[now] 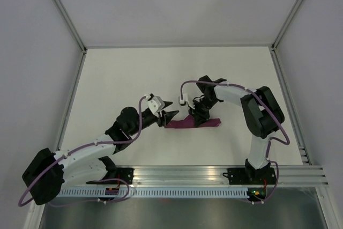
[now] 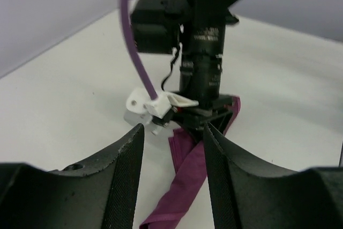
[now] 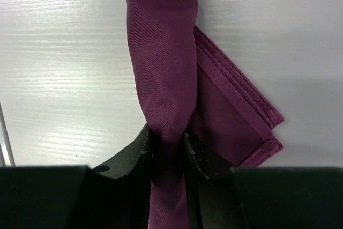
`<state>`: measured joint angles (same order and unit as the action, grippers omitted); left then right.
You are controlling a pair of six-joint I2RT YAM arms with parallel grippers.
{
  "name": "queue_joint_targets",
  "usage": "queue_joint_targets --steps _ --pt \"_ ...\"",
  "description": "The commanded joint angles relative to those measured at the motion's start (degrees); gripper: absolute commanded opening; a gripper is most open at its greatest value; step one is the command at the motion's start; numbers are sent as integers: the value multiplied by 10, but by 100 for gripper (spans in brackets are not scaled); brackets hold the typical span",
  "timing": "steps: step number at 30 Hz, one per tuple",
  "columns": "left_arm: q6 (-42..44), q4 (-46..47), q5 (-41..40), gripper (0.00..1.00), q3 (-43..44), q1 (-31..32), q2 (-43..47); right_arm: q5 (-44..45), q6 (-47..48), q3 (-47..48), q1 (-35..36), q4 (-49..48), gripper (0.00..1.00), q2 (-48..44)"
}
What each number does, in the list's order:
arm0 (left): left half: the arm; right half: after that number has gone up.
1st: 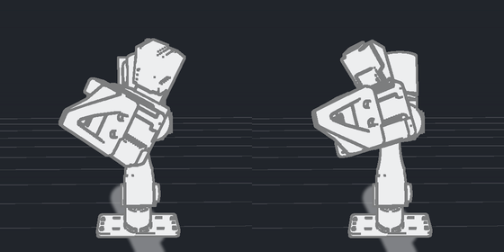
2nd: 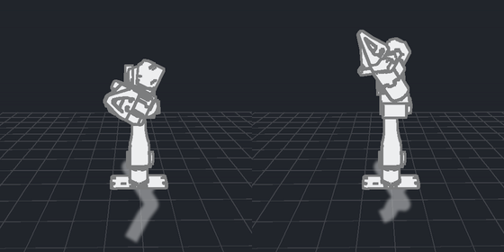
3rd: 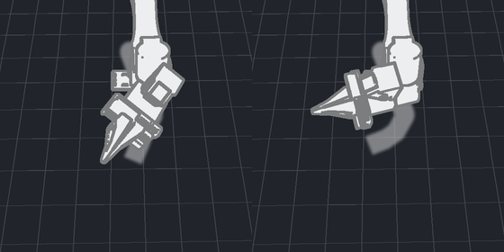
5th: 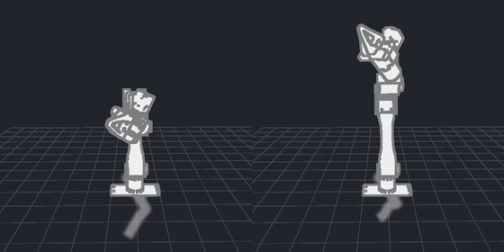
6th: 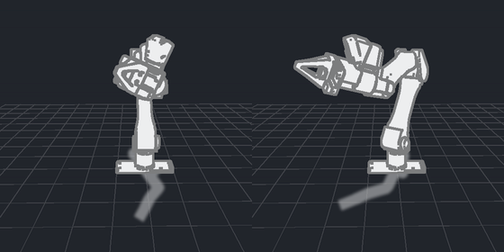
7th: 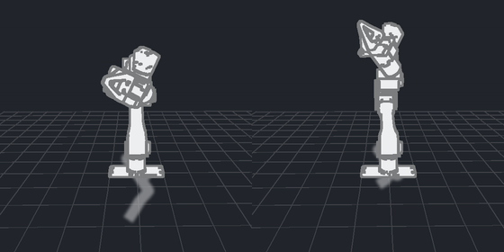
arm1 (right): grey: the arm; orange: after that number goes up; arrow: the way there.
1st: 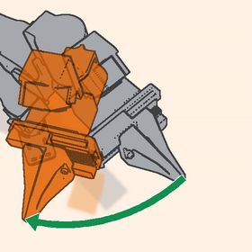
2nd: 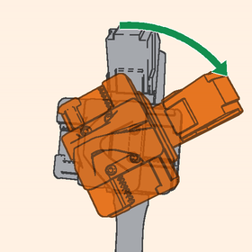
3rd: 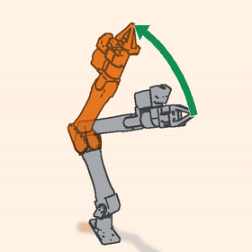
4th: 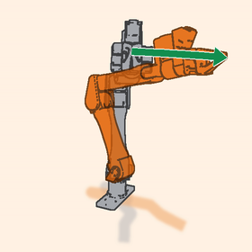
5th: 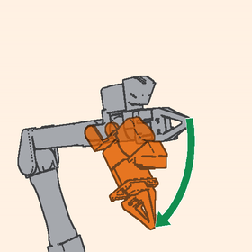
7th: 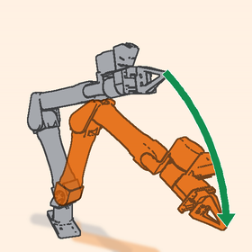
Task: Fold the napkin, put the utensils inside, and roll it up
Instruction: Roll the napkin at the center of the board.
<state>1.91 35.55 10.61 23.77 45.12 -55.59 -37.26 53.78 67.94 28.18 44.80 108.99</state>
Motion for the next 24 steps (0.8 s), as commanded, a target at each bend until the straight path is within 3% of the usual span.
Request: queue_joint_targets --steps 1,9,24 --pt "88 -29 -28 54 33 37 -56 80 19 -17 -5 52 11 69" --pt "164 -14 -83 56 66 115 -202 84 15 20 -8 78 11 117" --pt "238 3 -103 59 140 131 -420 92 14 48 -14 100 11 155"
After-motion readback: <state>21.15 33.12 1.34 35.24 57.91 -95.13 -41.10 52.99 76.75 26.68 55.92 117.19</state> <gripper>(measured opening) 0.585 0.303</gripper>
